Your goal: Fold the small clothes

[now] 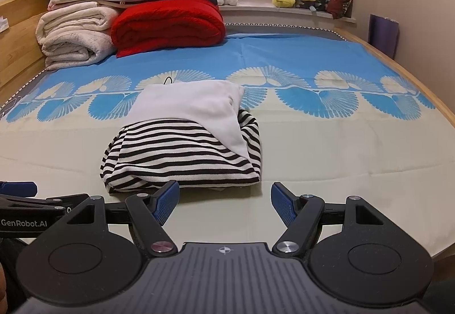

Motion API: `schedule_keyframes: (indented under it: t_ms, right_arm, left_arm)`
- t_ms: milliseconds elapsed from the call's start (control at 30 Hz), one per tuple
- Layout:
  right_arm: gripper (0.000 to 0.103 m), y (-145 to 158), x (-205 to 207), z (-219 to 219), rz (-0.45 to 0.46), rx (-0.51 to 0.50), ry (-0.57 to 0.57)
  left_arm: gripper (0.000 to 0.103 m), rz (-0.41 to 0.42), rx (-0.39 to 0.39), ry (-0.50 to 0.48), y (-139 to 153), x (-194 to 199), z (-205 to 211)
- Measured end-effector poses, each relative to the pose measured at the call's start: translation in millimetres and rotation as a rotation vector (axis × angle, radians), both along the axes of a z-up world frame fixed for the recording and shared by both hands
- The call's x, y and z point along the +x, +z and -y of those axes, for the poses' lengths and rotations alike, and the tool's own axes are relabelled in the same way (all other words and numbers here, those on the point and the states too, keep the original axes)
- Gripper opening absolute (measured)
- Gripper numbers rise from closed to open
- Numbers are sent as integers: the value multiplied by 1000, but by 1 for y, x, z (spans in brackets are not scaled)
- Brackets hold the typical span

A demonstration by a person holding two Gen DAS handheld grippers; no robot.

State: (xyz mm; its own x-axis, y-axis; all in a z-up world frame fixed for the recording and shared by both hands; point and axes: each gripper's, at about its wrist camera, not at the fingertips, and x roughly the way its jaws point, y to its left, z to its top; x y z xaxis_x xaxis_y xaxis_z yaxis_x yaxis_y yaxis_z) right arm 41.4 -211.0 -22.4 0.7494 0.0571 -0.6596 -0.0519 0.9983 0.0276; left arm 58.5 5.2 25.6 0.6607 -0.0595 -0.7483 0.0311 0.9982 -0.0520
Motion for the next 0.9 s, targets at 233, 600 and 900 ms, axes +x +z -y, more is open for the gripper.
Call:
schedule_keyframes:
  t_ms: [233, 600, 900]
  right_arm:
    - [73, 1, 0, 0, 1, -5, 0]
    - [73, 0, 0, 0, 0, -4, 1]
    - [73, 0, 0, 0, 0, -4, 1]
  left_arm:
    - [102, 0, 0, -2, 0, 0, 0]
    - [102, 6, 4, -13, 0, 0, 1]
    - [102, 6, 5, -18, -1, 0, 1]
